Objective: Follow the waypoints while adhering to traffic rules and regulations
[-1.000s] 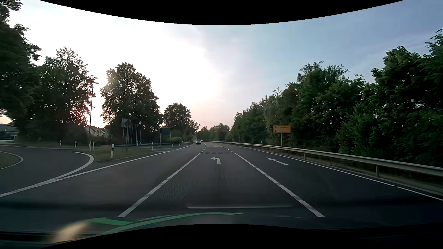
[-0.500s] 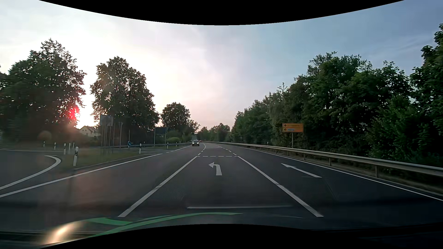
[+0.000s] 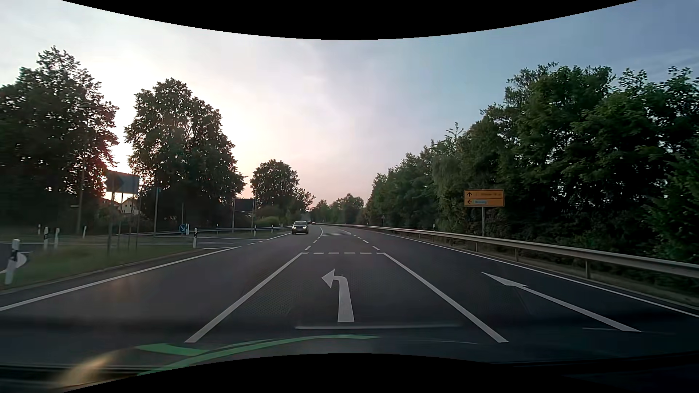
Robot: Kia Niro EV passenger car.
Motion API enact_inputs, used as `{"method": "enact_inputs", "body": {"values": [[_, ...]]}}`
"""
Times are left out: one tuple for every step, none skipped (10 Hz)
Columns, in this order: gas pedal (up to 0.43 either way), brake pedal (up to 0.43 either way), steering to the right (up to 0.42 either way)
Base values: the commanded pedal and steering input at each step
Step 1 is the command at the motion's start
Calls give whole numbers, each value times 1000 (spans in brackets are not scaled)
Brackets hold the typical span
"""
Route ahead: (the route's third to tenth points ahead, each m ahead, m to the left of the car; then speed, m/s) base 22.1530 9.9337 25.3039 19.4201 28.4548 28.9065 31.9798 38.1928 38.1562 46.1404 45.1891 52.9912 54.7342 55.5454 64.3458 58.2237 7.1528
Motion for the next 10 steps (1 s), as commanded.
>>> {"method": "enact_inputs", "body": {"values": [[0,122,-1],[0,122,-1],[0,122,-2],[0,122,-2],[0,110,-2],[0,98,-2],[0,98,-2],[0,104,-2],[0,104,-2],[0,104,-3]]}}
